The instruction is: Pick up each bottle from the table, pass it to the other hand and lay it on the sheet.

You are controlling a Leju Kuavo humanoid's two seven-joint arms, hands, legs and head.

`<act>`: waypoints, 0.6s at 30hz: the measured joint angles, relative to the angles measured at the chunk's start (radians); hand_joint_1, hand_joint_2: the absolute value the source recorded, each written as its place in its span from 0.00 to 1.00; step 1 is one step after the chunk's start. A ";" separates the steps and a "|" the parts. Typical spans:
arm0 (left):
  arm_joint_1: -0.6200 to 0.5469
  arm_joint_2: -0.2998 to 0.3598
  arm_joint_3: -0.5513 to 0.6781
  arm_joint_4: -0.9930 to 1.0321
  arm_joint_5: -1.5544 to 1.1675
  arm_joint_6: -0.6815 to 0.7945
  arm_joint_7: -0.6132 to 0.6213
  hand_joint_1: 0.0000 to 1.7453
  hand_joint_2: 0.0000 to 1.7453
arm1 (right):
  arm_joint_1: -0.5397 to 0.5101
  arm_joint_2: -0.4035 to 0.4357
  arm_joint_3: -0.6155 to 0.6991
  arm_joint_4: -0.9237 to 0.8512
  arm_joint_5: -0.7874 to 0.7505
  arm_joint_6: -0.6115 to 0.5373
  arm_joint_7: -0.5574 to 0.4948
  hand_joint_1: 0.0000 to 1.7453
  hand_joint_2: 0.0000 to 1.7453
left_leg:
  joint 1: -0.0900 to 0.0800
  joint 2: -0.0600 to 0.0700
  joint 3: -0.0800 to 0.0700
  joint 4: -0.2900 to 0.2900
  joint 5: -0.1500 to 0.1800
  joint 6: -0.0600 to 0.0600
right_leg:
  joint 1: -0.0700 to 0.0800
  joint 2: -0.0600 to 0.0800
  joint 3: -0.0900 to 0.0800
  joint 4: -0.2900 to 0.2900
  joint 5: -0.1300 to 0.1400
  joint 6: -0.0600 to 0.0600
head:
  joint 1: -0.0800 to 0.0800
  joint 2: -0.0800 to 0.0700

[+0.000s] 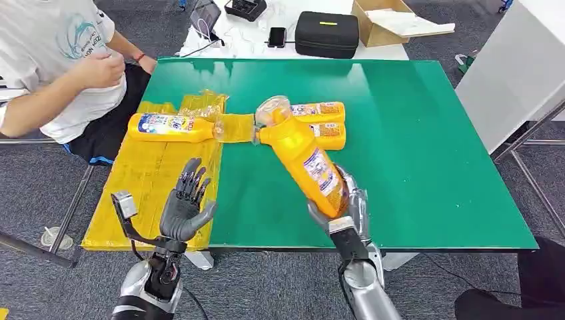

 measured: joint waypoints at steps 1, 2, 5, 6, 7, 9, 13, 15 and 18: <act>0.000 0.000 -0.008 -0.002 0.001 -0.002 0.001 0.00 1.00 | 0.000 0.008 0.005 0.011 0.001 -0.001 0.000 1.00 1.00 | 0.000 0.000 0.000 0.000 0.000 0.000 | 0.000 0.000 0.000 0.000 0.000 0.000 | 0.000 0.000; 0.000 0.001 -0.015 -0.003 0.002 -0.003 0.002 0.00 1.00 | 0.000 0.014 0.008 0.023 0.001 -0.003 0.000 1.00 1.00 | 0.000 0.000 0.000 0.000 0.000 0.000 | 0.000 0.000 0.000 0.000 0.000 0.000 | 0.000 0.000; 0.000 0.005 -0.028 -0.003 0.007 -0.004 0.002 0.00 1.00 | -0.001 0.021 0.021 0.048 -0.008 -0.007 0.000 1.00 1.00 | 0.000 0.000 0.000 0.000 0.000 0.000 | 0.000 0.000 0.000 0.000 0.000 0.000 | 0.000 0.000; 0.000 0.006 -0.032 -0.003 0.010 -0.004 0.002 0.00 1.00 | -0.001 0.021 0.024 0.054 -0.009 -0.008 0.000 1.00 1.00 | 0.000 0.000 0.000 0.000 0.000 0.000 | 0.000 0.000 0.000 0.000 0.000 0.000 | 0.000 0.000; 0.000 0.007 -0.034 -0.003 0.012 -0.007 0.003 0.00 1.00 | -0.001 0.022 0.027 0.060 -0.008 -0.006 0.000 1.00 1.00 | 0.000 0.000 0.000 0.000 0.000 0.000 | 0.000 0.000 0.000 0.000 0.000 0.000 | 0.000 0.000; 0.000 0.010 -0.041 -0.003 0.024 -0.024 0.009 0.00 1.00 | -0.003 0.026 0.035 0.078 0.003 0.006 0.000 1.00 1.00 | 0.000 0.000 0.000 0.000 0.000 0.000 | 0.000 0.000 0.000 0.000 0.000 0.000 | 0.000 0.000; -0.011 0.011 -0.066 0.010 0.047 -0.055 0.021 0.00 1.00 | -0.032 0.057 0.103 0.168 0.016 0.005 -0.001 1.00 1.00 | 0.000 0.000 0.000 0.000 0.000 0.000 | 0.000 0.000 0.000 0.000 0.000 0.000 | 0.000 0.000; -0.014 0.012 -0.079 0.017 0.049 -0.064 0.021 0.00 1.00 | -0.050 0.072 0.143 0.212 0.015 -0.004 -0.001 1.00 1.00 | 0.001 0.000 0.000 0.000 0.000 0.000 | 0.000 0.000 0.000 0.000 0.000 0.000 | 0.000 0.000; -0.023 0.014 -0.101 0.030 0.047 -0.075 0.021 0.00 1.00 | -0.082 0.088 0.198 0.275 0.020 -0.025 -0.001 1.00 1.00 | 0.001 0.000 0.000 0.000 0.000 0.000 | 0.001 0.000 0.000 0.000 0.000 0.000 | 0.000 0.000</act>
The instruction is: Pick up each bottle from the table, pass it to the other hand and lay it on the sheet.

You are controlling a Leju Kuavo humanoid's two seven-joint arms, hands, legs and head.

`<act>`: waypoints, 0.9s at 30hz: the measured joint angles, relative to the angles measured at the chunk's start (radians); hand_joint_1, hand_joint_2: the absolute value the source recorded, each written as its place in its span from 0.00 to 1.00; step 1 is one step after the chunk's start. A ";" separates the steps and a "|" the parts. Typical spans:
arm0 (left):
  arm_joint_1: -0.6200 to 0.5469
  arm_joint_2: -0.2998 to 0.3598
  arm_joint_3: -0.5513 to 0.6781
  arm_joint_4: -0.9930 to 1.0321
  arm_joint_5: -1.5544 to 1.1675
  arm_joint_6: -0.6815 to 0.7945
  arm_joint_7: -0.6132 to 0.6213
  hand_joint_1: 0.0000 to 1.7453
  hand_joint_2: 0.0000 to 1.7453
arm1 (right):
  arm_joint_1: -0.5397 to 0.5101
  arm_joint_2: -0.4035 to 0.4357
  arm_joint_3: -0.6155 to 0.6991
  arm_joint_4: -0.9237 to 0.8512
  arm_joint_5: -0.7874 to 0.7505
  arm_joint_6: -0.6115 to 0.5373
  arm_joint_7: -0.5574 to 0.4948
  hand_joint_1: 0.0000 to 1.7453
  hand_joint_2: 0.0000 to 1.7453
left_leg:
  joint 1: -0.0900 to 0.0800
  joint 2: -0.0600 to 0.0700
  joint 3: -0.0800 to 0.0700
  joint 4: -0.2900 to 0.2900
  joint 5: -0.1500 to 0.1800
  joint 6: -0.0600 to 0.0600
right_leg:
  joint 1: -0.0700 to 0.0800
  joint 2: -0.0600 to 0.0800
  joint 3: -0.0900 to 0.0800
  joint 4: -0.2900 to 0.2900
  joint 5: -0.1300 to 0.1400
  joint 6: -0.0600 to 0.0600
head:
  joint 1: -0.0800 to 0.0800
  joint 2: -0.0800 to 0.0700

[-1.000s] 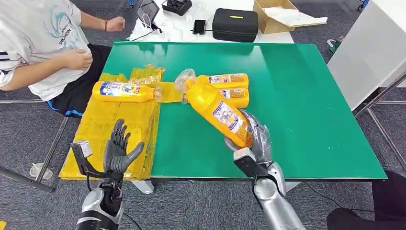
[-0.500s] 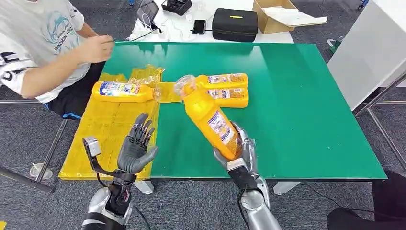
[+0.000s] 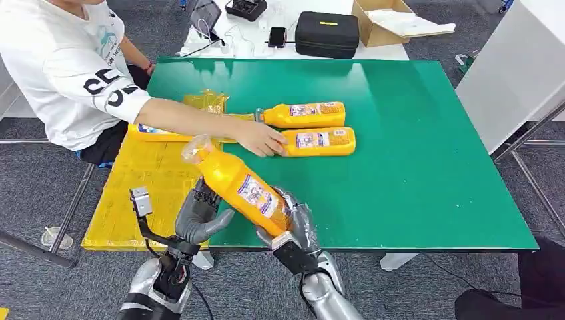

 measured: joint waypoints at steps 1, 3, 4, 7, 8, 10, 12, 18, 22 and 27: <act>-0.004 0.001 -0.008 0.005 -0.001 -0.002 0.000 0.00 1.00 | -0.011 0.005 0.018 0.021 0.006 -0.006 0.000 1.00 1.00 | 0.000 0.000 0.000 0.000 0.000 0.000 | 0.000 0.000 0.000 0.000 0.000 0.000 | 0.000 0.000; -0.008 0.001 -0.015 0.010 0.004 -0.005 0.001 0.00 1.00 | -0.022 0.012 0.032 0.041 0.013 -0.008 -0.001 1.00 1.00 | 0.000 0.000 0.000 0.000 0.000 0.000 | 0.000 0.000 0.000 0.000 0.000 0.000 | 0.000 0.000; -0.013 0.001 -0.018 0.017 0.007 -0.008 0.003 0.00 1.00 | -0.034 0.017 0.046 0.069 0.020 -0.007 -0.001 1.00 1.00 | 0.000 0.000 0.000 0.000 0.000 0.000 | 0.000 0.000 0.000 0.000 0.000 0.000 | 0.000 0.000; -0.021 0.003 -0.025 0.034 0.021 -0.012 0.005 0.00 1.00 | -0.059 0.035 0.071 0.126 0.033 -0.003 -0.003 1.00 1.00 | 0.000 0.000 0.000 0.000 0.000 0.000 | 0.000 0.000 0.000 0.000 0.000 0.000 | 0.000 0.000; -0.022 0.005 -0.027 0.038 0.026 -0.014 0.005 0.00 1.00 | -0.066 0.039 0.076 0.145 0.036 -0.003 -0.003 1.00 1.00 | 0.000 0.000 0.000 0.000 0.000 0.000 | 0.000 0.000 0.000 0.000 0.000 0.000 | 0.000 0.000; -0.023 0.009 -0.031 0.048 0.027 -0.019 0.005 0.00 1.00 | -0.079 0.045 0.083 0.179 0.043 0.002 -0.003 1.00 1.00 | 0.000 0.000 0.000 0.000 0.000 0.000 | 0.000 0.000 0.000 0.000 0.000 0.000 | 0.000 0.000; -0.026 0.015 -0.031 0.057 0.027 -0.018 0.007 0.00 1.00 | -0.087 0.049 0.092 0.208 0.053 0.004 -0.003 1.00 1.00 | 0.000 0.000 0.000 0.000 0.000 0.000 | 0.000 0.000 0.000 0.000 0.000 0.000 | 0.000 0.000; -0.032 0.028 -0.031 0.084 0.027 -0.018 0.009 0.01 1.00 | -0.107 0.067 0.112 0.284 0.073 0.005 -0.002 1.00 1.00 | 0.000 0.001 0.000 0.000 0.000 0.000 | 0.000 0.000 -0.001 0.000 0.000 0.000 | 0.000 0.000; -0.032 0.034 -0.031 0.098 0.040 -0.019 0.003 1.00 1.00 | -0.122 0.070 0.125 0.318 0.084 0.010 0.013 1.00 1.00 | 0.000 0.001 0.000 0.000 0.000 0.000 | 0.000 0.000 -0.001 0.000 0.000 0.000 | 0.000 0.000; -0.030 0.035 -0.030 0.098 0.043 -0.009 0.003 1.00 1.00 | -0.130 0.070 0.125 0.342 0.085 0.011 0.025 1.00 1.00 | 0.000 0.001 0.000 0.000 0.000 0.000 | 0.000 0.000 -0.001 0.000 0.000 0.000 | 0.000 0.000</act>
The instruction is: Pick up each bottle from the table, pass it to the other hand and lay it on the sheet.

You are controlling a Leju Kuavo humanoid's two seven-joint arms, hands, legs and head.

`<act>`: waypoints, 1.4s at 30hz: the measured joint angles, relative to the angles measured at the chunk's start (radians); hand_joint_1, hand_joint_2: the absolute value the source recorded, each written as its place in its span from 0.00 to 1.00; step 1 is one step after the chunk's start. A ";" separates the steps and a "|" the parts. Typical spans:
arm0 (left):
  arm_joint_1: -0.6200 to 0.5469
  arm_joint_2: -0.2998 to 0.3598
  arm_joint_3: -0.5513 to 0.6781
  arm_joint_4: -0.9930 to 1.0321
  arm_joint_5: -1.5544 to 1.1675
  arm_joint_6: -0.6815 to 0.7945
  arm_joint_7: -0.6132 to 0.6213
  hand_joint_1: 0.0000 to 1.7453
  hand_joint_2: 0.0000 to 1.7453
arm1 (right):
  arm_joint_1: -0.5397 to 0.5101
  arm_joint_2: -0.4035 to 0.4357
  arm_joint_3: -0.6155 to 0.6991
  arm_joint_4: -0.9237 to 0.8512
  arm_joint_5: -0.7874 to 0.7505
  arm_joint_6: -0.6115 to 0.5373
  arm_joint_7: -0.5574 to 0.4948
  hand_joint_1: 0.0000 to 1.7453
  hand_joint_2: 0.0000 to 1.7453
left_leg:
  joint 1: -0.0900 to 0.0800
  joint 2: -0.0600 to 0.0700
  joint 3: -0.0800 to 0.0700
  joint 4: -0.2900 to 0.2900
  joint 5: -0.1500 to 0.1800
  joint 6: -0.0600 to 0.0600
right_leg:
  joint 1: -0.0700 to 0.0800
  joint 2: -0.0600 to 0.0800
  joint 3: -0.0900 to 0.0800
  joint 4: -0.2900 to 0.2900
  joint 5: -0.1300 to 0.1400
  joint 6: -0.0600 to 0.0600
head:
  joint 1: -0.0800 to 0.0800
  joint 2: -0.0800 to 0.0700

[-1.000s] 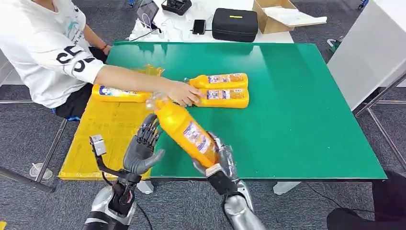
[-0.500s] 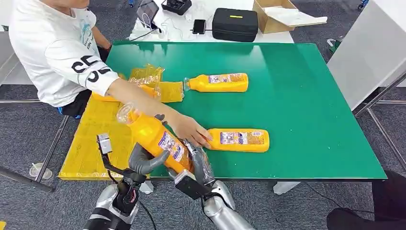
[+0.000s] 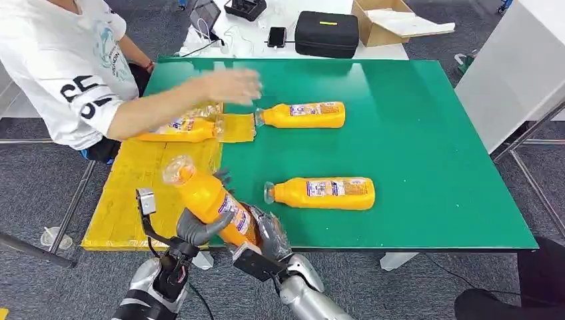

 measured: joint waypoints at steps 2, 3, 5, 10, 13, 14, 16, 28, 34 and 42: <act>0.002 0.000 0.000 0.000 0.000 0.002 0.000 1.00 1.00 | 0.000 0.000 0.000 0.006 0.000 0.000 0.000 1.00 1.00 | 0.000 0.000 0.000 0.000 0.000 0.000 | 0.000 0.000 0.000 0.000 0.000 0.000 | 0.000 0.000; 0.003 0.000 0.000 0.000 0.000 0.003 0.000 1.00 1.00 | -0.001 0.000 0.000 0.009 0.000 0.000 0.000 1.00 1.00 | 0.000 0.000 0.000 0.000 0.000 0.000 | 0.000 0.000 0.000 0.000 0.000 0.000 | 0.000 0.000; 0.003 0.000 0.000 0.000 0.000 0.005 0.000 1.00 1.00 | -0.002 0.000 0.000 0.012 0.000 0.000 0.000 1.00 1.00 | 0.000 0.000 0.000 0.000 0.000 0.000 | 0.000 0.000 -0.001 0.000 0.000 0.000 | 0.000 0.000; 0.004 0.000 0.001 0.000 0.003 0.007 0.000 1.00 1.00 | -0.004 0.000 0.000 0.017 0.003 0.000 0.000 0.94 1.00 | 0.000 0.000 0.000 0.000 0.000 0.000 | 0.000 0.000 -0.001 0.000 0.000 0.000 | 0.000 0.000; 0.006 0.000 0.003 0.000 0.018 0.006 0.007 1.00 1.00 | -0.004 0.000 0.000 0.018 0.006 0.000 0.002 0.60 1.00 | 0.000 0.000 0.000 0.000 0.000 0.000 | 0.000 0.000 -0.001 0.000 0.000 0.000 | 0.000 0.000; 0.007 0.000 0.005 0.000 0.018 0.006 0.008 1.00 1.00 | -0.004 0.000 0.000 0.018 0.008 -0.001 0.005 0.06 1.00 | 0.000 0.000 0.000 0.000 0.000 0.000 | 0.000 0.000 -0.001 0.000 0.000 0.000 | 0.000 0.000; 0.010 0.000 0.007 -0.003 0.018 0.008 0.009 1.00 1.00 | -0.004 0.000 -0.001 0.018 0.010 -0.004 0.008 0.00 1.00 | 0.000 0.000 0.000 0.000 0.000 0.000 | 0.000 0.000 -0.001 0.000 0.000 0.000 | 0.000 0.000; -0.025 -0.010 0.063 -0.079 -0.132 0.314 -0.078 1.00 1.00 | 0.041 -0.012 -0.060 -0.149 -0.126 0.108 0.032 0.00 0.00 | 0.000 0.000 -0.001 0.000 0.001 0.000 | 0.000 0.000 -0.001 0.000 0.000 0.000 | 0.000 0.000; -0.094 -0.002 0.146 -0.087 -0.309 0.507 -0.166 1.00 1.00 | 0.092 -0.041 -0.081 -0.376 -0.162 0.143 0.058 0.00 0.00 | 0.000 0.000 -0.001 0.000 0.001 0.000 | 0.000 0.000 0.000 0.000 0.000 0.000 | 0.000 0.000; -0.163 0.019 0.195 -0.076 -0.648 0.865 -0.236 1.00 1.00 | 0.139 -0.060 -0.082 -0.554 -0.196 0.115 0.038 0.00 0.00 | 0.000 -0.001 -0.001 0.000 0.001 0.000 | 0.000 0.000 -0.001 0.000 0.000 0.000 | 0.000 0.000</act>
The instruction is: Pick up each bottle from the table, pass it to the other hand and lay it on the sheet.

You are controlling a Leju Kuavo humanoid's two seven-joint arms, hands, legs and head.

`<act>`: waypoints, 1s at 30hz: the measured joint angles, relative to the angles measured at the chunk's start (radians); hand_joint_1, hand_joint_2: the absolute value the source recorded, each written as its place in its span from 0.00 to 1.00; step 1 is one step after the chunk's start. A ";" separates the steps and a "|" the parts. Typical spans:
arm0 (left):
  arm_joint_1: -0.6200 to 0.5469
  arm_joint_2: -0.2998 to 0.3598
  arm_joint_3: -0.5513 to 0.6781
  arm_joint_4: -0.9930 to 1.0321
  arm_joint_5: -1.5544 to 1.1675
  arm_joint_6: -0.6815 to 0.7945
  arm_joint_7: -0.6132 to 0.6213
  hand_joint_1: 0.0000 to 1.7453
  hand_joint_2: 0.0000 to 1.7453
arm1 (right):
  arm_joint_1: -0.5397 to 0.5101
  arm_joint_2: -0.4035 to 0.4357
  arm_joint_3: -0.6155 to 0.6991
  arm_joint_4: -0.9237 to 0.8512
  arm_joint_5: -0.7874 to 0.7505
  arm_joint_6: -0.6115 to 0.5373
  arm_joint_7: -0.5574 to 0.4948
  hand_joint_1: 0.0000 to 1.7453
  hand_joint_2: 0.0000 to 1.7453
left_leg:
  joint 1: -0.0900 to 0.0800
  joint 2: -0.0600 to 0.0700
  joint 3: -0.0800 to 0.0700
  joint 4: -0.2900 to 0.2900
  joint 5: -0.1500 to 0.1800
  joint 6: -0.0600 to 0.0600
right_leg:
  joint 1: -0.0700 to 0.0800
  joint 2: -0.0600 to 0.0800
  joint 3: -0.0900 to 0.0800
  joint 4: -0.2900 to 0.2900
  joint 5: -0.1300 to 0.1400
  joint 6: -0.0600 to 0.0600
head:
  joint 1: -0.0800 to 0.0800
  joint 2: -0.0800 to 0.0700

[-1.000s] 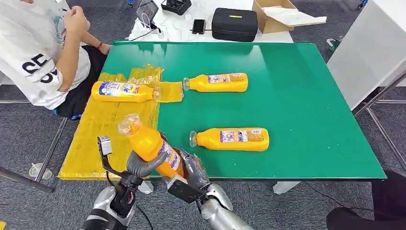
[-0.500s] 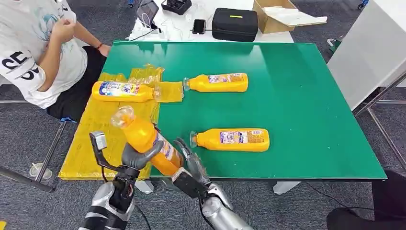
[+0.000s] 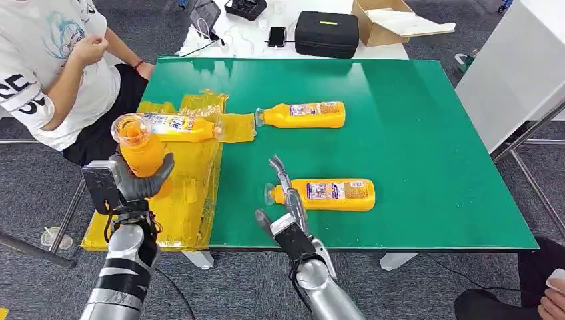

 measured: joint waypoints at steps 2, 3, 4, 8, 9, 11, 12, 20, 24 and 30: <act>-0.002 0.001 0.001 0.002 -0.009 0.008 0.000 1.00 1.00 | 0.001 0.000 0.000 -0.004 -0.001 0.000 0.000 0.00 0.00 | 0.000 0.000 0.000 0.000 0.000 0.000 | 0.000 0.000 0.000 0.000 0.000 0.000 | 0.000 0.000; -0.004 0.002 0.001 0.003 -0.017 0.017 0.000 1.00 1.00 | 0.001 -0.001 0.000 -0.007 -0.002 0.000 -0.001 0.00 0.00 | 0.000 0.000 0.000 0.000 0.000 0.000 | 0.000 0.000 0.000 0.000 0.000 0.000 | 0.000 0.000; -0.028 0.012 0.002 0.030 -0.102 0.099 0.000 1.00 1.00 | 0.007 -0.003 0.002 -0.036 -0.014 -0.005 -0.009 0.00 0.00 | 0.000 0.000 0.000 0.000 0.000 0.000 | 0.000 0.000 0.000 0.000 0.000 0.000 | 0.000 0.000; -0.176 0.080 -0.010 0.300 -0.451 0.311 0.066 1.00 1.00 | 0.033 -0.008 0.021 -0.162 -0.066 -0.039 -0.056 0.00 0.00 | 0.000 0.001 0.001 0.000 0.001 0.000 | 0.000 0.000 0.000 0.000 0.000 0.000 | 0.000 0.000; -0.191 0.088 -0.021 0.339 -0.526 0.311 0.105 1.00 1.00 | 0.034 -0.008 0.021 -0.172 -0.080 -0.042 -0.061 0.00 0.00 | 0.000 0.000 0.001 0.000 0.001 0.000 | 0.000 0.000 0.000 0.000 0.000 0.000 | 0.000 0.000; -0.217 0.108 -0.055 0.403 -0.647 0.286 0.172 1.00 1.00 | 0.034 -0.008 0.023 -0.188 -0.101 -0.043 -0.063 0.00 0.00 | 0.000 0.001 0.001 0.000 0.001 0.000 | 0.000 0.000 0.000 0.000 0.000 0.000 | 0.000 0.000; -0.229 0.123 -0.084 0.443 -0.712 0.253 0.207 1.00 1.00 | 0.034 -0.009 0.024 -0.199 -0.115 -0.040 -0.063 0.00 0.00 | 0.000 0.001 0.001 0.000 0.001 0.000 | 0.000 0.000 0.000 0.000 0.000 0.000 | 0.000 0.000; -0.269 0.192 -0.209 0.605 -0.827 -0.102 0.265 1.00 1.00 | 0.033 -0.015 0.033 -0.215 -0.135 0.014 -0.055 0.00 0.00 | 0.000 0.002 0.000 0.000 0.001 -0.001 | 0.000 0.001 -0.001 0.000 0.000 0.000 | 0.000 0.000; -0.289 0.225 -0.244 0.644 -0.850 -0.237 0.258 1.00 1.00 | 0.023 -0.015 0.038 -0.204 -0.139 0.037 -0.051 0.00 0.00 | 0.001 0.002 0.000 0.000 0.001 -0.001 | 0.000 0.001 0.000 0.000 0.000 0.000 | 0.000 0.000; -0.313 0.248 -0.262 0.672 -0.852 -0.309 0.248 0.31 1.00 | 0.012 -0.015 0.045 -0.182 -0.141 0.055 -0.051 0.00 0.00 | 0.001 0.001 0.001 0.000 0.001 -0.001 | 0.000 0.001 0.001 0.000 0.001 -0.001 | 0.000 0.000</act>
